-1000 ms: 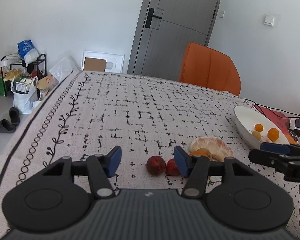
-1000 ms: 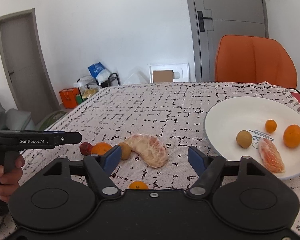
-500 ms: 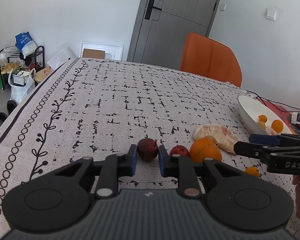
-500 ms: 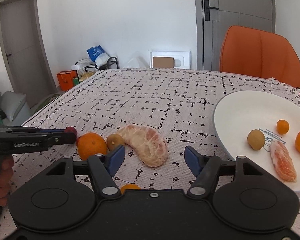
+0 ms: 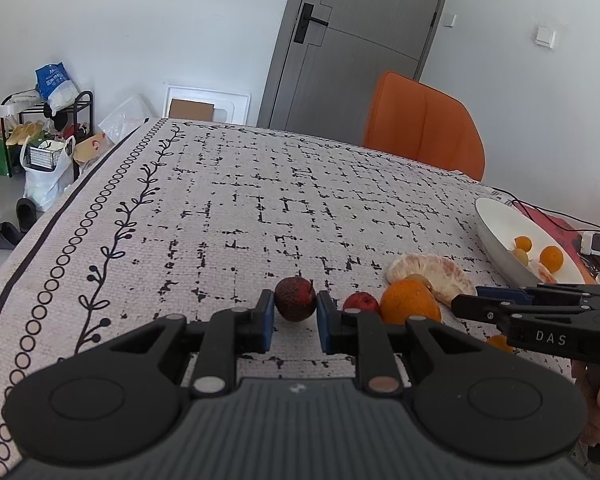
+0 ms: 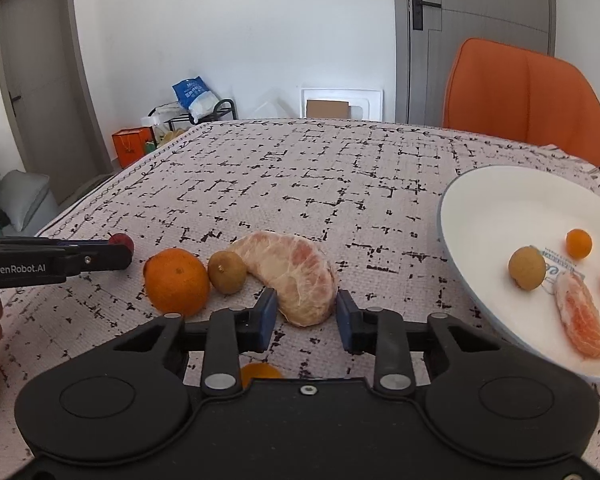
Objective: Organize fruits
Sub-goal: 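Grasp the large peeled pomelo piece with the right gripper while the left gripper lifts the plum, then carry the plum and pomelo piece over the white bowl and open both grippers, then withdraw both open grippers from the bowl, then grasp the small tangerine with the right gripper while the left gripper approaches the large orange, then close the left gripper on the large orange while the right gripper lifts the tangerine, then carry the orange and tangerine into the white bowl and open both grippers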
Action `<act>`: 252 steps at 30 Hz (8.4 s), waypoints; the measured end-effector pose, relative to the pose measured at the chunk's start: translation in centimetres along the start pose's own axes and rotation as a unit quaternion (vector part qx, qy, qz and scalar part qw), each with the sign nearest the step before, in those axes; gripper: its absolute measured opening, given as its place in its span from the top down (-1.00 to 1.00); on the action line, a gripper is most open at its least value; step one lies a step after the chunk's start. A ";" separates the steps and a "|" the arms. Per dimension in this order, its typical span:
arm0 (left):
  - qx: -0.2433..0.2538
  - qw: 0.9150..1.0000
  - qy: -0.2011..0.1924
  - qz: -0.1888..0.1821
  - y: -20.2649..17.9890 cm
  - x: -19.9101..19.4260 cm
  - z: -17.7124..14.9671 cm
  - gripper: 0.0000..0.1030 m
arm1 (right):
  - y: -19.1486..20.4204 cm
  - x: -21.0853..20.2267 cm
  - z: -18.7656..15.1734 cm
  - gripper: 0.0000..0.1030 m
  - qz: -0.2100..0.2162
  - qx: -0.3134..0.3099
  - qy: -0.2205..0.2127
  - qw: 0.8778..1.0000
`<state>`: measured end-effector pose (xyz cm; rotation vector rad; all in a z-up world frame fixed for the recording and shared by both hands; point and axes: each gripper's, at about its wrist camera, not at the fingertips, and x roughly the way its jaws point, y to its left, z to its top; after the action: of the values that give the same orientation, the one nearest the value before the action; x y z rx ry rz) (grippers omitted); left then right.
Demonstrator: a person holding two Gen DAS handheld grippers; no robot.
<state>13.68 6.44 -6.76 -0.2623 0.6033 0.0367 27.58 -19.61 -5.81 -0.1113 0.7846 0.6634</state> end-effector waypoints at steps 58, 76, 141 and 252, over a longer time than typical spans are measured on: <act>0.076 0.996 -0.032 -0.044 -8.6 -0.9 3.3 0.60 | -4.8 -7.2 1.2 0.28 -0.043 0.034 -0.099 0.994; 0.127 0.990 -0.019 -0.066 -14.7 1.9 3.8 0.60 | -11.8 -10.2 -1.8 0.28 -0.085 0.108 -0.126 0.982; 0.158 0.985 -0.061 -0.017 -12.7 -1.6 3.8 -0.89 | -7.5 -10.1 -2.4 -1.00 -0.043 0.091 -0.127 0.987; 0.144 0.987 -0.020 -0.067 -13.8 0.5 2.3 0.35 | -7.3 -9.5 -2.8 0.57 -0.025 0.092 -0.095 0.991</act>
<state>16.84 -6.31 -2.01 -0.0218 0.5428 -0.1741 25.25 -31.19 -2.32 0.0995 0.6528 0.5414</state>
